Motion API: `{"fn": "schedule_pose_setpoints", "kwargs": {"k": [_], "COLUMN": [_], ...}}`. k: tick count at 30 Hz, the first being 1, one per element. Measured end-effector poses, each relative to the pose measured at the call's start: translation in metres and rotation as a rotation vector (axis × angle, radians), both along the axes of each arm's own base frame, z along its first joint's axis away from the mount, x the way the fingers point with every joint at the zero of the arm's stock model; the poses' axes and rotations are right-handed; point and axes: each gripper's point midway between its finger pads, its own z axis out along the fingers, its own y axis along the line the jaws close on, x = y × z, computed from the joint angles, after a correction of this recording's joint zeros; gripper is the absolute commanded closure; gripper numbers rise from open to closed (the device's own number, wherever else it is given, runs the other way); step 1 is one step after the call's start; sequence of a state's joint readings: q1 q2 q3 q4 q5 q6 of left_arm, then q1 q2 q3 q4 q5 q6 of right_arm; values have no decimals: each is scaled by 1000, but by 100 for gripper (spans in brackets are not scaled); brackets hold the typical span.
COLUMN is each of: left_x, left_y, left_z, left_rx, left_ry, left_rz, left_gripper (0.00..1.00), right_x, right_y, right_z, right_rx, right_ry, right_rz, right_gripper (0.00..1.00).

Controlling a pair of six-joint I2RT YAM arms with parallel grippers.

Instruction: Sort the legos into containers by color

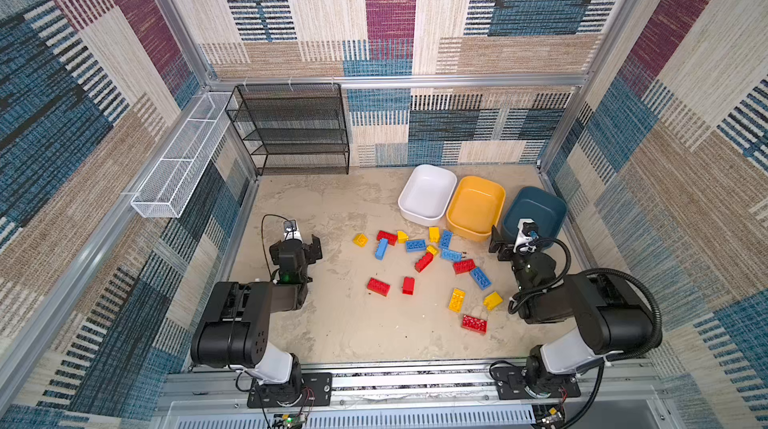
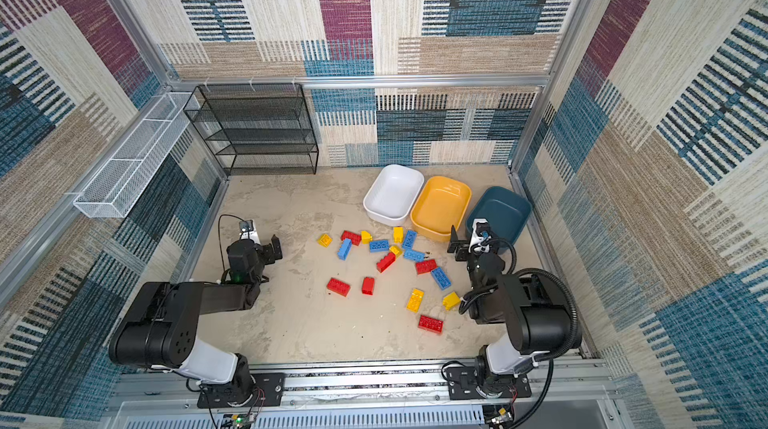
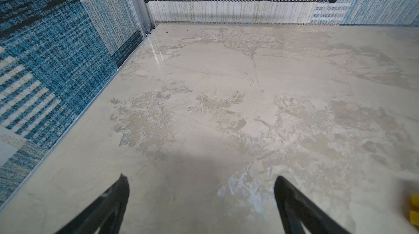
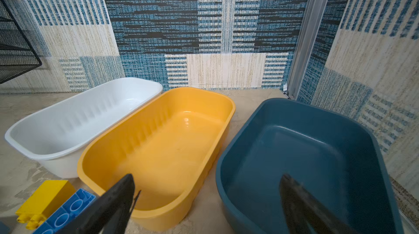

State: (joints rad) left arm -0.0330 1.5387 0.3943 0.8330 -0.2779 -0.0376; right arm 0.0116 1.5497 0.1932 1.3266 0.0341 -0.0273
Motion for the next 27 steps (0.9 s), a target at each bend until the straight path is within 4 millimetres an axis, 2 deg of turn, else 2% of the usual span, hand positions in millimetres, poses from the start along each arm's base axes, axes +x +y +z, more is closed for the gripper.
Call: {"fn": "schedule_pose_setpoints", "kwargs": {"k": [27], "left_x": [2], "left_y": [-3], "left_z": [1], "left_rx": [-4], "left_ry": [-3], "left_rz": [-18], "left_gripper": [0], "right_x": [0], "right_y": [0], "right_z": [-1], "right_rx": [0], "right_ry": [2], "right_rz": [0], "right_gripper": [0]}}
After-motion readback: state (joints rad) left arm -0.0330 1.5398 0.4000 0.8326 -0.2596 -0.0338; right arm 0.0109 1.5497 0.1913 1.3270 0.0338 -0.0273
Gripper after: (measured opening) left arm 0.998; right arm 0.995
